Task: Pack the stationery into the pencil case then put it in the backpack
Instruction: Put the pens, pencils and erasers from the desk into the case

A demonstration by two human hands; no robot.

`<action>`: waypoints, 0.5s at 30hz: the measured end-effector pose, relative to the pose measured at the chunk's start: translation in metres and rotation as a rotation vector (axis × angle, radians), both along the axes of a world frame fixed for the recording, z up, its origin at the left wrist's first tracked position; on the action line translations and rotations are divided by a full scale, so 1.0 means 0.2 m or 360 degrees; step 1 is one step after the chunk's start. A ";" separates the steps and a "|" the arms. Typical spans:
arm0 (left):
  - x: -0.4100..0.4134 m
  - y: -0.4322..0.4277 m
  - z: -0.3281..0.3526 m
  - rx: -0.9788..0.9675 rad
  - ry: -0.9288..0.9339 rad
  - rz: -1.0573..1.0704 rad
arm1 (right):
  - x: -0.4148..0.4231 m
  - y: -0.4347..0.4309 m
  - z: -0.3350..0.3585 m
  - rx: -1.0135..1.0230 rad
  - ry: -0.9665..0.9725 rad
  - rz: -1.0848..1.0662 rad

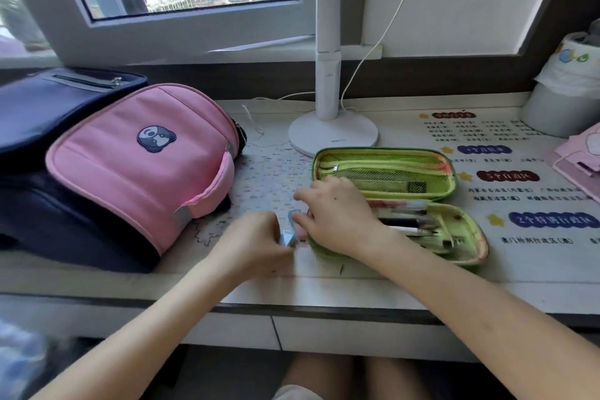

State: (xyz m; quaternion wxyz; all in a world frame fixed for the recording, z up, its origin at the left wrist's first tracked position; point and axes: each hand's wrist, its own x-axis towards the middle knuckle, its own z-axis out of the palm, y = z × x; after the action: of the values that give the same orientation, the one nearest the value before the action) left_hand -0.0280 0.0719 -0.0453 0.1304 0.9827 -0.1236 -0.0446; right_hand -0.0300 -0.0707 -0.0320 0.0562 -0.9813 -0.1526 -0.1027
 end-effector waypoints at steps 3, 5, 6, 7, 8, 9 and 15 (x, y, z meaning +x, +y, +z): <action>0.04 0.05 0.02 -0.0011 0.0078 0.0054 | 0.15 0.08 0.00 -0.0228 0.0120 -0.0088; 0.06 0.09 0.05 -0.0148 0.0115 0.0117 | 0.21 0.11 0.01 -0.0241 0.0334 -0.0063; 0.07 0.11 0.07 -0.0265 0.0130 0.0151 | 0.23 0.11 0.01 -0.0161 0.0444 -0.0051; 0.08 0.12 0.09 -0.0385 0.0131 0.0178 | 0.24 0.12 0.02 -0.0039 0.0530 -0.0051; 0.09 0.12 0.12 -0.0497 0.0124 0.0196 | 0.25 0.11 0.02 0.0122 0.0571 -0.0069; 0.09 0.12 0.14 -0.0604 0.0113 0.0205 | 0.25 0.10 0.04 0.0326 0.0555 -0.0106; 0.05 -0.04 0.23 -0.1169 0.0213 0.0071 | -0.04 -0.27 0.23 0.1326 0.0180 -0.0387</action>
State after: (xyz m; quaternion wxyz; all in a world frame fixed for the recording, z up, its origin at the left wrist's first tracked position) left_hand -0.0190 0.0630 0.0003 0.4832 0.8677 -0.1010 -0.0585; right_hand -0.0384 -0.1246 0.0140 0.4430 -0.8898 0.0217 -0.1074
